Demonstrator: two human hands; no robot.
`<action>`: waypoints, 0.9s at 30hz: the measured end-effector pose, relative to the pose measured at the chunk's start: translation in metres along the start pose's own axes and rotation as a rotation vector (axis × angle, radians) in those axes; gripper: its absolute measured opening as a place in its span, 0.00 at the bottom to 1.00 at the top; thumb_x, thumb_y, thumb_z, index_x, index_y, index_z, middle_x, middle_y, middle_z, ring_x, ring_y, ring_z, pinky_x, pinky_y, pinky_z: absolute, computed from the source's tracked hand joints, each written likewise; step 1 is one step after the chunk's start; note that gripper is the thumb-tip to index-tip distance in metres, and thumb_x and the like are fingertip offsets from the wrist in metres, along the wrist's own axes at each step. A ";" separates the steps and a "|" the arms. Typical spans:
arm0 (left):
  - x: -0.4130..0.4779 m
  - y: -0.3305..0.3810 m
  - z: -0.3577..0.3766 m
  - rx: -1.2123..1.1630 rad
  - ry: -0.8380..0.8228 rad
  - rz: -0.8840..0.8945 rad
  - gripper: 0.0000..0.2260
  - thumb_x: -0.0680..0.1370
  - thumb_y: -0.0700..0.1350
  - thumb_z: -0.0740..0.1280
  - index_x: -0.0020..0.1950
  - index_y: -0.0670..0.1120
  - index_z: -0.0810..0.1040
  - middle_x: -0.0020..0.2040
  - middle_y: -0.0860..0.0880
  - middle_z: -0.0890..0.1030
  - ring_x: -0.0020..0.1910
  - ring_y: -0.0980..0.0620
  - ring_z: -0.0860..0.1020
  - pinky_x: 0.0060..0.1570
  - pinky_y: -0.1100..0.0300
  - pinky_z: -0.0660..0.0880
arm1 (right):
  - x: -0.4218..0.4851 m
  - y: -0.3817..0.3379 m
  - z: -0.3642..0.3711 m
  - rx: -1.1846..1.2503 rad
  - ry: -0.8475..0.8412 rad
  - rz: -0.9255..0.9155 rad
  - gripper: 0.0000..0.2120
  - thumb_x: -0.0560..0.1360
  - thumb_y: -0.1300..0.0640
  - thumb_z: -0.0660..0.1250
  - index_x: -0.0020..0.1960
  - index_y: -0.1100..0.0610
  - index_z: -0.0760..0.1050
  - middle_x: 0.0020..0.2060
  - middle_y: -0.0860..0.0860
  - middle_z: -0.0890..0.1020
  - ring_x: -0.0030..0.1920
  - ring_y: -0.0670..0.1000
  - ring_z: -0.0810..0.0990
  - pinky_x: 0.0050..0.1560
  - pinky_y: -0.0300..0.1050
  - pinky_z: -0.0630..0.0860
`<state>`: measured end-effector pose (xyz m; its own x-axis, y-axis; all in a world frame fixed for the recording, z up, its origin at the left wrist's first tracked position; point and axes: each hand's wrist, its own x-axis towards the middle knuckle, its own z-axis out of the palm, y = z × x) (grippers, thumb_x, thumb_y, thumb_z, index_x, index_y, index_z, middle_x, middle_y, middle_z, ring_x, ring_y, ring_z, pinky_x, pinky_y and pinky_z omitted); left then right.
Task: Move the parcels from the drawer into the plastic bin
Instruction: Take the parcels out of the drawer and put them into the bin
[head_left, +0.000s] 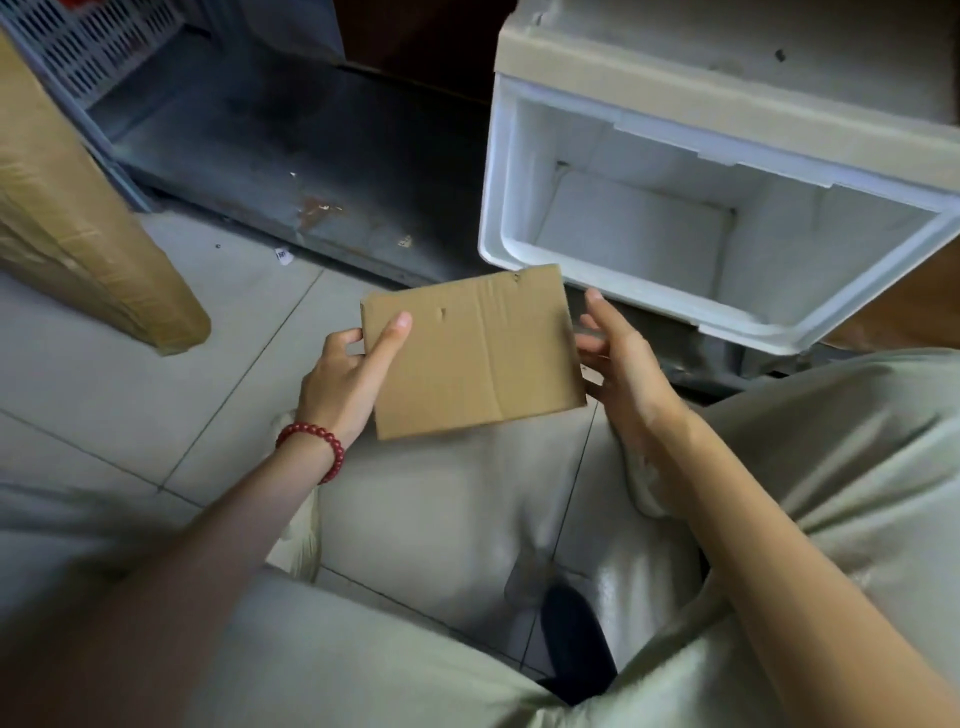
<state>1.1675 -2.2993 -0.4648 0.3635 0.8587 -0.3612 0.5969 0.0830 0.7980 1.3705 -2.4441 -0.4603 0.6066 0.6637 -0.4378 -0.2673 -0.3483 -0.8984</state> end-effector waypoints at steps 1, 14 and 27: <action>0.000 0.000 0.001 -0.025 -0.011 -0.013 0.42 0.61 0.78 0.56 0.65 0.52 0.71 0.48 0.59 0.79 0.56 0.49 0.76 0.56 0.51 0.73 | 0.002 0.002 -0.001 0.009 0.006 0.007 0.15 0.77 0.36 0.58 0.45 0.41 0.80 0.38 0.42 0.84 0.51 0.40 0.80 0.62 0.50 0.71; -0.002 0.008 0.001 -0.153 -0.026 0.035 0.31 0.61 0.78 0.58 0.55 0.60 0.72 0.53 0.59 0.78 0.56 0.53 0.77 0.59 0.47 0.74 | 0.006 0.008 0.006 0.027 0.051 0.089 0.28 0.76 0.30 0.52 0.50 0.50 0.81 0.47 0.46 0.84 0.56 0.49 0.79 0.69 0.53 0.68; -0.004 0.006 0.004 -0.050 0.013 0.142 0.24 0.70 0.62 0.71 0.63 0.60 0.68 0.52 0.62 0.77 0.49 0.63 0.77 0.38 0.69 0.68 | 0.007 0.010 0.007 -0.005 0.054 -0.010 0.20 0.76 0.47 0.68 0.65 0.47 0.69 0.53 0.41 0.83 0.45 0.36 0.82 0.41 0.37 0.74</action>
<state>1.1724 -2.3040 -0.4605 0.4328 0.8698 -0.2368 0.5035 -0.0153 0.8639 1.3669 -2.4379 -0.4728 0.6492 0.6303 -0.4258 -0.2569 -0.3453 -0.9027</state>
